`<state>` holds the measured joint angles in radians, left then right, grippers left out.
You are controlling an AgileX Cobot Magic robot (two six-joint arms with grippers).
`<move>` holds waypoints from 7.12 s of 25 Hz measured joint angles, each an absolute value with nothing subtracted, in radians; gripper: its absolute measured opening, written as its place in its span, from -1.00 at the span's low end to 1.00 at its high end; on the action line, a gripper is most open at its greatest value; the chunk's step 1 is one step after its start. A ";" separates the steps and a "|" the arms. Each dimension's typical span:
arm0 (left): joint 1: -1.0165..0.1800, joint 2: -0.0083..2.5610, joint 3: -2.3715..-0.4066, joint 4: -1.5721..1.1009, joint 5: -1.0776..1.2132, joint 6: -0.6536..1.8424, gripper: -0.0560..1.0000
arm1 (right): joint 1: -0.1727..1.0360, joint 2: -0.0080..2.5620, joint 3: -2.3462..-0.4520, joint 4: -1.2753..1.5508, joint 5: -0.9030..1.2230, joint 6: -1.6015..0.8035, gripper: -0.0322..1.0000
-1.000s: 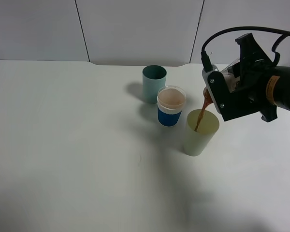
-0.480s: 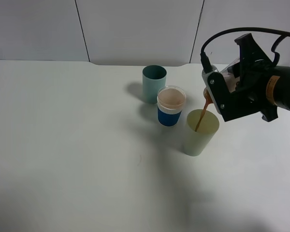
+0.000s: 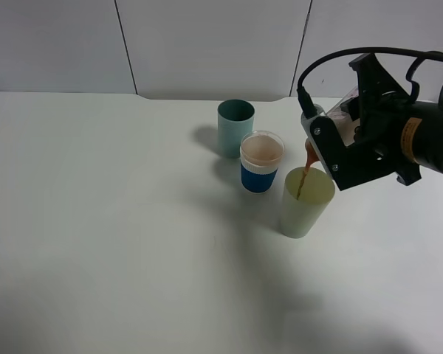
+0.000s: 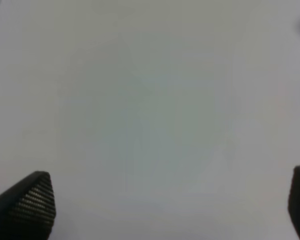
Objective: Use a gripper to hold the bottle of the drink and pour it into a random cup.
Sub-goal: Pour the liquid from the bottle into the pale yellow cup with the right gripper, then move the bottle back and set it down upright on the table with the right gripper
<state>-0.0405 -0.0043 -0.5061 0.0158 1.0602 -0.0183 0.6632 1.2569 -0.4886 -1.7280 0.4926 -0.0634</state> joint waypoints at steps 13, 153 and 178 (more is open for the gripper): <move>-0.040 -0.004 -0.506 0.016 1.060 -0.018 0.86 | 0.663 1.257 -0.489 -1.728 0.531 -0.065 -0.26; -0.040 -0.004 -0.506 0.016 1.060 -0.018 0.86 | 0.003 1.711 -0.566 -0.208 -0.558 -0.022 -0.26; -0.040 -0.004 -0.506 0.016 1.060 -0.018 0.86 | 0.003 1.861 -0.567 -0.208 -0.744 -0.055 -0.26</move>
